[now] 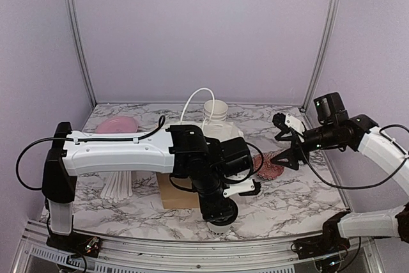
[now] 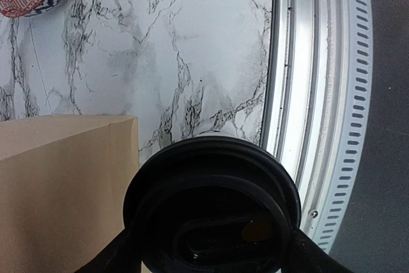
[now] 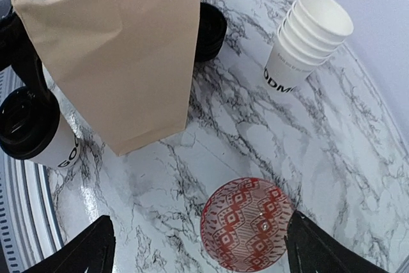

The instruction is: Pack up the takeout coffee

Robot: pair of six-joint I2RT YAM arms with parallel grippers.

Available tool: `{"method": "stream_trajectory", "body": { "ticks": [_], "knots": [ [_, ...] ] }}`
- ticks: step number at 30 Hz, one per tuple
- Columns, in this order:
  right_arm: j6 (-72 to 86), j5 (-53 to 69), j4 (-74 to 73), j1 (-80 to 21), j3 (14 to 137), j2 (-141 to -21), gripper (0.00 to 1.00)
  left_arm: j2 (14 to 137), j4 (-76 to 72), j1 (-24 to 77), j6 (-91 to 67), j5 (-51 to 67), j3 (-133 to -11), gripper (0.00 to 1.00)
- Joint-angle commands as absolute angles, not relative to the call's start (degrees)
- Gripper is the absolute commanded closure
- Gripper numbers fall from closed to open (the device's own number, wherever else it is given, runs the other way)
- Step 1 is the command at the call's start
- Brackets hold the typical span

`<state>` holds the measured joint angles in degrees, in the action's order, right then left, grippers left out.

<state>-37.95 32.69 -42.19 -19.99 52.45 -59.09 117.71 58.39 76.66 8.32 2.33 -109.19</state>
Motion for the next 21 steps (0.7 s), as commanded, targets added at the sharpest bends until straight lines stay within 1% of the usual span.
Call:
{"method": "stream_trajectory", "body": {
  "ticks": [1, 7, 11, 17, 21],
  "knots": [
    [-40.8, 36.1, -47.7, -19.5, 67.0, -63.2, 0.11, 110.9, 61.6, 78.4, 7.4, 6.6, -113.2, 0.32],
    [-35.8, 44.0, -46.8, -20.4, 83.1, -73.2, 0.17, 102.4, 62.0, 81.0, 3.8, 10.0, -116.7, 0.33],
    [-33.3, 43.6, -45.7, -26.1, 91.3, -82.2, 0.20, 95.1, 62.1, 81.8, 0.6, 8.0, -118.5, 0.33],
    [-29.3, 44.9, -46.0, -33.5, 102.9, -94.5, 0.20, 86.3, 64.6, 81.7, -1.1, 0.6, -124.0, 0.34],
    [-28.5, 47.1, -49.8, -36.5, 110.9, -102.5, 0.22, 82.3, 67.1, 80.7, -1.1, -10.5, -123.9, 0.33]
  ]
}}
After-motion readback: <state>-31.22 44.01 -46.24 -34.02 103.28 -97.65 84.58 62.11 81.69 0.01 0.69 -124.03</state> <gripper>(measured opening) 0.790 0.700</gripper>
